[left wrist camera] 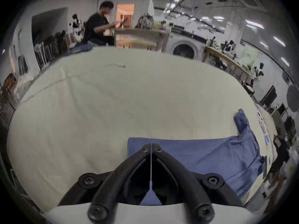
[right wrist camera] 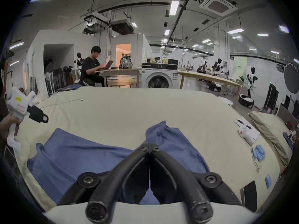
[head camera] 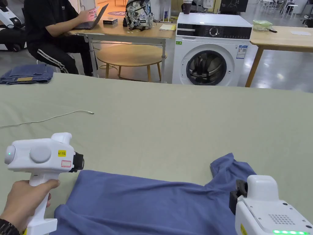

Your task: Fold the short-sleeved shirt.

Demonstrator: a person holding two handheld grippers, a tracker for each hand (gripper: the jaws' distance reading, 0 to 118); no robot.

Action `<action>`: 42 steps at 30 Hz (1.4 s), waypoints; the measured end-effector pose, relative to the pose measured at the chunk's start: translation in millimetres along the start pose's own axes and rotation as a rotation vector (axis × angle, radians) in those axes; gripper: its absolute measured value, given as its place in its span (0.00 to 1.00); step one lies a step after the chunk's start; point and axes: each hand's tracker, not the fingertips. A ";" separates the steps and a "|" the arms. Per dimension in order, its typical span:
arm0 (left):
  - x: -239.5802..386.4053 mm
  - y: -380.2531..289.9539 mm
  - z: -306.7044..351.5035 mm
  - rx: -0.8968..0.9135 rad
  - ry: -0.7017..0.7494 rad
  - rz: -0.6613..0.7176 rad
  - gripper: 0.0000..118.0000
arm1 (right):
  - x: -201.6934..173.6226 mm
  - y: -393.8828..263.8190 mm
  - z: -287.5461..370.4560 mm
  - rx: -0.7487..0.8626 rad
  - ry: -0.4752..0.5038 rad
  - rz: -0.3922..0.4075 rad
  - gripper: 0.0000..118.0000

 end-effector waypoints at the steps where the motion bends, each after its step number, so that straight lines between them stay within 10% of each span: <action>1: -4.2 6.1 -10.0 -0.032 -0.001 0.014 0.01 | 1.7 -1.9 -3.6 -0.009 -0.003 0.003 0.00; 4: -14.3 20.2 -36.1 -0.150 -0.023 0.084 0.37 | 8.5 -5.5 -13.1 -0.038 -0.017 0.005 0.00; 8: -16.8 24.7 -57.5 -0.173 0.014 0.105 0.41 | 16.7 -12.4 -23.1 -0.072 -0.037 0.010 0.00; 16: 4.9 17.1 -75.5 -0.224 0.131 0.012 0.38 | 26.0 -22.5 -33.9 -0.128 -0.059 0.009 0.00; 20: 13.5 10.7 -75.4 -0.171 0.127 -0.085 0.00 | 29.2 -25.3 -38.2 -0.152 -0.061 -0.006 0.00; 37: 5.0 -8.9 -11.3 0.004 0.027 -0.029 0.00 | 112.5 35.3 -112.7 -0.398 -0.040 -0.068 0.06; 42: 6.3 -17.1 -2.8 0.026 0.026 -0.023 0.00 | 135.6 43.9 -172.5 -0.534 -0.041 -0.014 0.61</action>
